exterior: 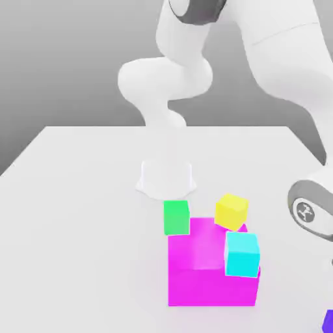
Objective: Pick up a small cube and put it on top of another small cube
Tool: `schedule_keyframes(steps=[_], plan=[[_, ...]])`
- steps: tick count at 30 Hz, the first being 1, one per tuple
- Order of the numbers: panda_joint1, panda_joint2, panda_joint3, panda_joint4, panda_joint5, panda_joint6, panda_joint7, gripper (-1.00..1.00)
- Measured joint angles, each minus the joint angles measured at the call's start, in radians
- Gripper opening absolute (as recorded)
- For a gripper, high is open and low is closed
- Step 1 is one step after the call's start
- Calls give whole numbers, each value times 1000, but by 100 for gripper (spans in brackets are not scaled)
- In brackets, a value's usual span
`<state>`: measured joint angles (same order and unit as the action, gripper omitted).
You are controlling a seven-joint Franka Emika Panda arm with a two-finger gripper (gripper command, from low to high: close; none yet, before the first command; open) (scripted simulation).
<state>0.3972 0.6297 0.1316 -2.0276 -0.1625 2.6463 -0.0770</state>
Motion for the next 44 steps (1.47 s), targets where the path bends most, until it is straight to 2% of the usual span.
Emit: schedule_keyframes(steps=[2, 7, 20, 35, 40, 41, 44], plan=[[0, -2, 0, 0, 0, -1, -1, -100], [-21, -160, 25, -55, 38, -104, -11, -100], [-48, -636, 10, -405, 163, -221, 140, -100], [-83, -1178, 5, -812, 262, -354, 346, -100], [-93, -1078, 22, -884, 273, -183, 358, -100], [-94, -1048, 25, -895, 274, -141, 359, 100], [-94, -1048, 25, -895, 274, -141, 359, 100]])
